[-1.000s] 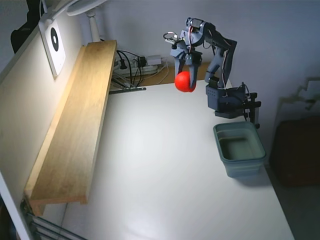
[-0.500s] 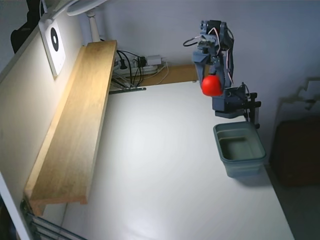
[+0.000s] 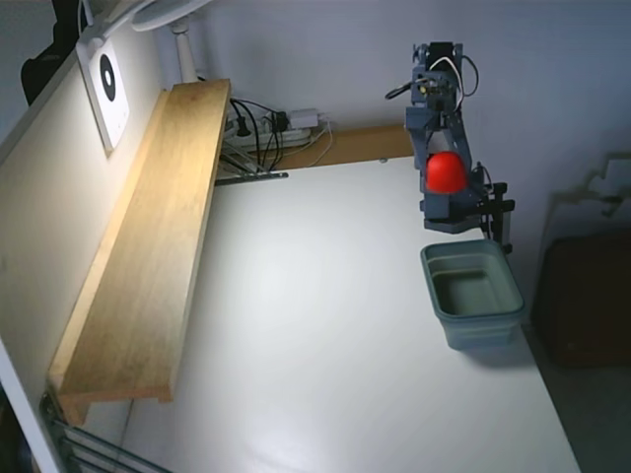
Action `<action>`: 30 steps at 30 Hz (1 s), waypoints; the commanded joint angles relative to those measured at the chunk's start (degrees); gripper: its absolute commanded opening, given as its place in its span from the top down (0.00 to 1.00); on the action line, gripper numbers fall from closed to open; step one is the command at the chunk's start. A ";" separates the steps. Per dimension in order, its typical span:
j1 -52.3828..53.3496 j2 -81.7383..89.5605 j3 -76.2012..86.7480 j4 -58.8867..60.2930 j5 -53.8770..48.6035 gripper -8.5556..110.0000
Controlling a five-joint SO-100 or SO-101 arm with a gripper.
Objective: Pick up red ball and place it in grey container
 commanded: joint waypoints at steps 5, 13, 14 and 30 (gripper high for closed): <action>-0.71 -8.76 -7.17 0.33 0.18 0.73; -0.71 -19.46 -15.39 -2.07 0.18 0.73; -0.71 -21.10 -16.87 -2.23 0.18 0.73; -0.71 -35.07 -32.04 -1.04 0.18 0.73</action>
